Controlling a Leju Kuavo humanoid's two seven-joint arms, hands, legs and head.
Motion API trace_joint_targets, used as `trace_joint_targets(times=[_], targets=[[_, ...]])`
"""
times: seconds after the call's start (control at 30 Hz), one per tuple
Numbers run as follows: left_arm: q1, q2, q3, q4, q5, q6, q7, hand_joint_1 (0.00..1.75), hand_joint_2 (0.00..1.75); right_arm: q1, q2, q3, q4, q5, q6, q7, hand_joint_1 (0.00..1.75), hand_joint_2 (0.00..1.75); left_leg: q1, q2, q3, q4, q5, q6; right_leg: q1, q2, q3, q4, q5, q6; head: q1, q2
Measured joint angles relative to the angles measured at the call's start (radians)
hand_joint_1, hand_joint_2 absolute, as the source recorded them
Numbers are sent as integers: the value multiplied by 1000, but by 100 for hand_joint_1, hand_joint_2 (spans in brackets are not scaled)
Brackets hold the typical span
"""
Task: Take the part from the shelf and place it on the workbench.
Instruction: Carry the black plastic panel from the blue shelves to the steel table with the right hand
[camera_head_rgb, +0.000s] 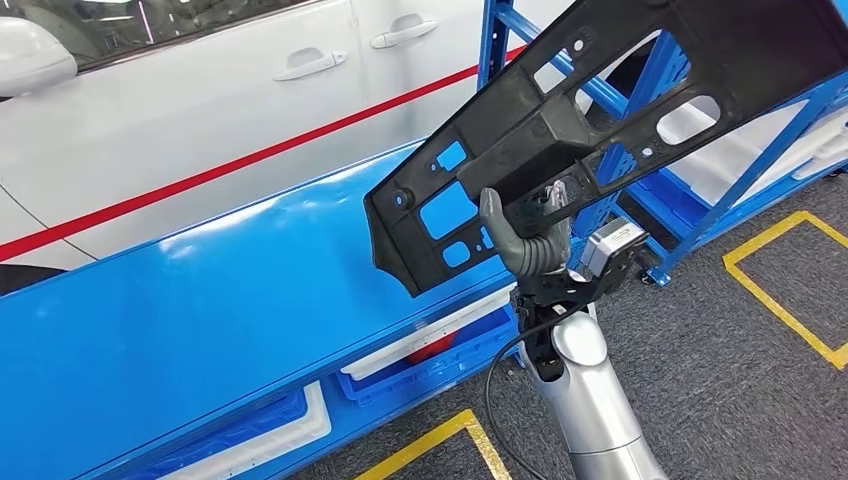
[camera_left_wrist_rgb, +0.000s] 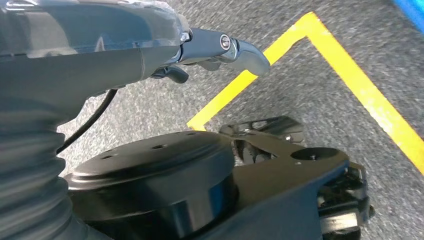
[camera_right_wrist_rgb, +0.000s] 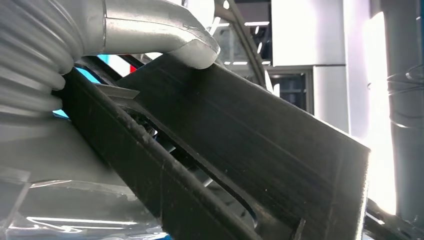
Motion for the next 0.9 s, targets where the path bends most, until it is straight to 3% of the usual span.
trace_joint_targets(times=[0.07,0.1,0.13,0.2,0.27,0.33,0.4,0.47,0.5,0.53,0.6,0.67,0.7,0.77,0.83,0.9], targets=[[0,0,0,0,-1,0,2,0,175,5,1,6,-7,7,-3,1,168,175,3,-13,43,-98,72,4,0,22,1,1,1,1,0,0],[2,0,0,0,-1,0,2,0,175,5,3,9,-12,11,-5,2,168,175,5,-37,72,-165,103,8,-2,33,0,1,2,3,0,0],[3,1,0,0,-1,0,3,0,175,5,5,11,-17,15,-7,2,168,175,7,-64,96,-221,124,13,-2,44,-2,2,4,8,1,0],[5,1,0,0,-1,1,5,0,175,5,9,16,-24,26,-13,3,168,175,6,-99,114,-268,128,20,-8,63,-12,1,11,22,-1,0],[5,1,0,0,-1,2,6,0,175,10,11,20,-31,40,-23,4,168,175,6,-82,118,-281,132,28,-13,76,-19,-1,17,38,-3,0],[5,1,0,0,-1,4,8,0,175,14,12,22,-39,57,-37,4,168,175,9,-58,124,-296,142,41,-8,42,-34,29,-4,45,0,0],[5,1,0,0,0,8,10,0,175,15,13,24,-47,74,-52,1,168,175,8,-31,128,-303,146,49,-3,-10,-83,132,-63,47,4,0],[7,1,0,0,0,10,13,0,175,19,14,28,-52,89,-65,0,168,175,4,-3,127,-302,145,51,-3,-27,-134,243,-108,49,5,0],[7,1,0,0,0,11,13,0,175,21,14,28,-53,96,-72,0,168,175,4,11,127,-302,144,51,-4,-29,-140,260,-107,49,5,0],[7,0,0,0,1,12,14,0,175,23,14,29,-55,102,-80,0,168,175,3,23,127,-300,142,50,-3,-33,-126,238,-88,49,5,0],[5,-1,0,0,4,14,14,0,175,25,14,29,-62,114,-91,-2,168,175,2,43,127,-294,136,44,-1,-61,-54,113,-34,45,5,0],[5,-3,0,0,7,17,14,0,175,27,16,29,-70,123,-98,-4,168,175,-4,58,127,-285,127,34,5,-86,-1,17,-9,34,4,0],[5,-3,0,0,8,19,13,0,175,29,18,30,-73,127,-100,-5,168,175,-6,65,128,-283,124,29,9,-90,6,2,-10,28,3,0],[4,-4,0,0,9,22,12,0,175,36,19,30,-76,133,-104,-8,168,175,-7,79,130,-283,121,18,10,-70,4,1,-7,18,2,0],[4,-4,0,0,9,22,10,0,175,42,21,30,-79,139,-109,-11,168,175,-3,62,122,-255,95,8,6,-54,4,-3,-3,8,2,0],[5,-4,0,0,7,21,7,0,175,48,23,30,-81,145,-115,-17,168,175,1,20,77,-148,32,0,4,-37,4,-5,0,1,1,0]])
